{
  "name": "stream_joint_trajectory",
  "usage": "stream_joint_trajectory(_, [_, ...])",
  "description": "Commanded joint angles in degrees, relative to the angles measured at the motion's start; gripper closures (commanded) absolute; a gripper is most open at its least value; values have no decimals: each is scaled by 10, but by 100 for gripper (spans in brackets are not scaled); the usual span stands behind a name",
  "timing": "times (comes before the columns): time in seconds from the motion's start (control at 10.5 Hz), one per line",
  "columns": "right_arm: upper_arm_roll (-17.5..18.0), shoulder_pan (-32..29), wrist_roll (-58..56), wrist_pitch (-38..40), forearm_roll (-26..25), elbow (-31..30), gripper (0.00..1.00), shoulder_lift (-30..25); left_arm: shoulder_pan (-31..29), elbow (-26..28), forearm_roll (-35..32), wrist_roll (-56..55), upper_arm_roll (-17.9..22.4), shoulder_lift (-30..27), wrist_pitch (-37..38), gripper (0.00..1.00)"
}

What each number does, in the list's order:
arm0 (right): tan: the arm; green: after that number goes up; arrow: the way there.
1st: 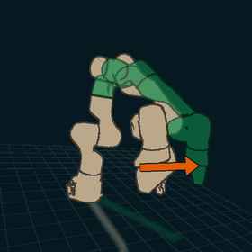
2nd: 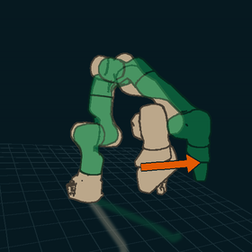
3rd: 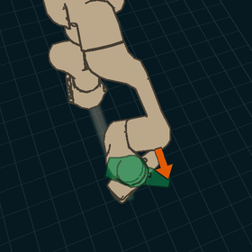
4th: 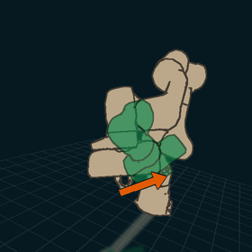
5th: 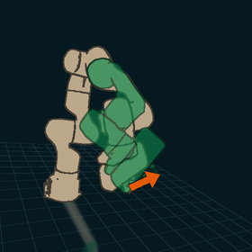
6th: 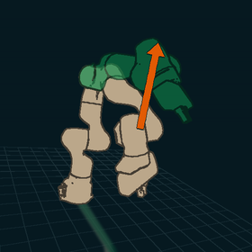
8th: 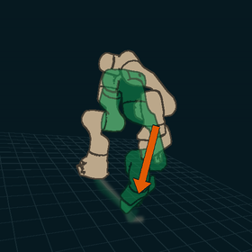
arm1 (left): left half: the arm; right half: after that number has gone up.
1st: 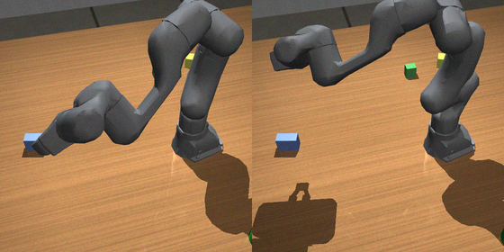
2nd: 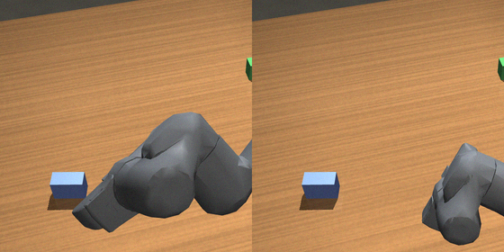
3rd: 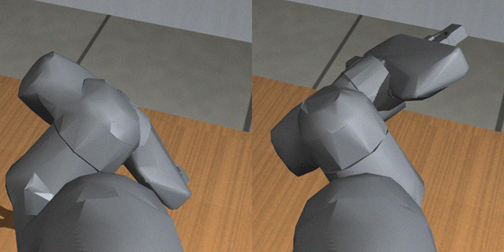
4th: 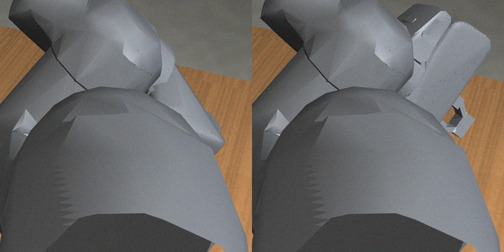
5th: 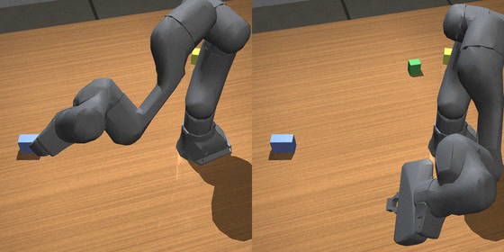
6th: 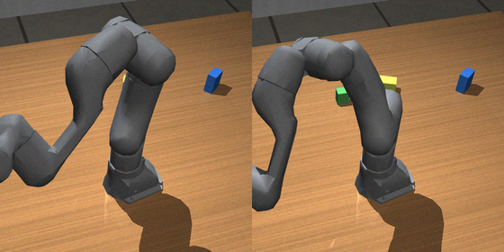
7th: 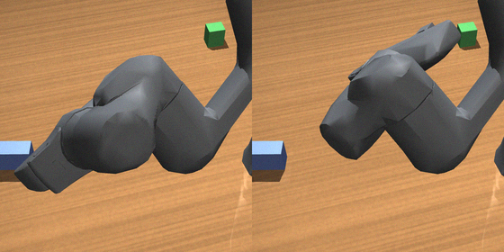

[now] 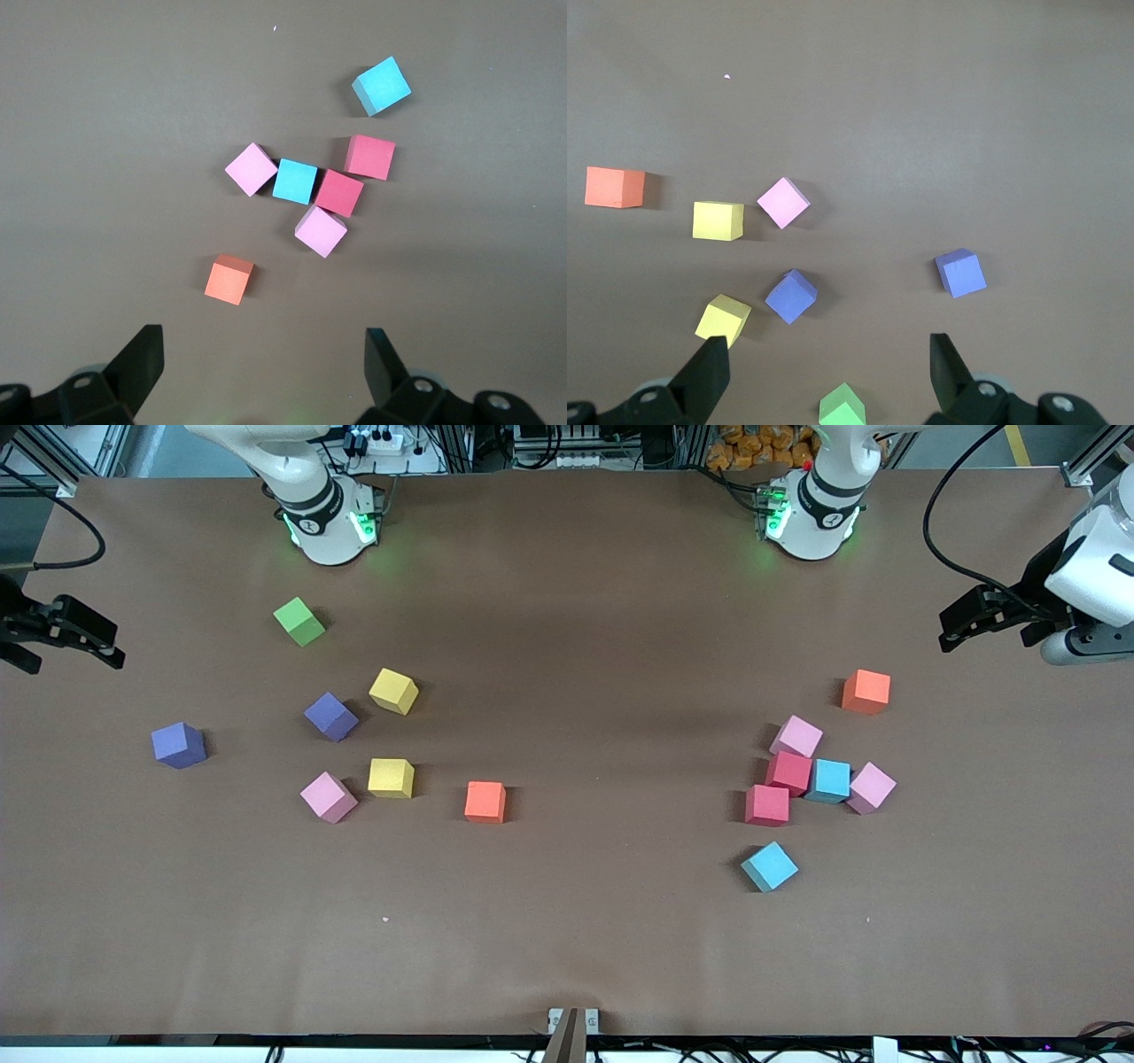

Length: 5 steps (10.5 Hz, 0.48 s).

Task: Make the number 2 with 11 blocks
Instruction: 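Reach the cyan cube with the left gripper while the right gripper reaches yellow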

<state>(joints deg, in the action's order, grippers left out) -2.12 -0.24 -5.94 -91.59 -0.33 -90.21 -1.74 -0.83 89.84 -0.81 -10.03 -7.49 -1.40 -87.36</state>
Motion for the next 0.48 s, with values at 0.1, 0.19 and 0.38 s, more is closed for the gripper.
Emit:
stream_joint_trajectory(0.1, [9,-14,-6,4,11,-1,0,-7,-2,4,7,4,2,-11,5,0])
stream_joint_trajectory(0.19, [9,-13,-6,3,11,-1,0,-6,-4,4,4,12,4,-9,4,0])
stream_joint_trajectory(0.38, [9,-13,-5,4,11,-1,0,-2,12,5,-22,32,8,21,-2,0])
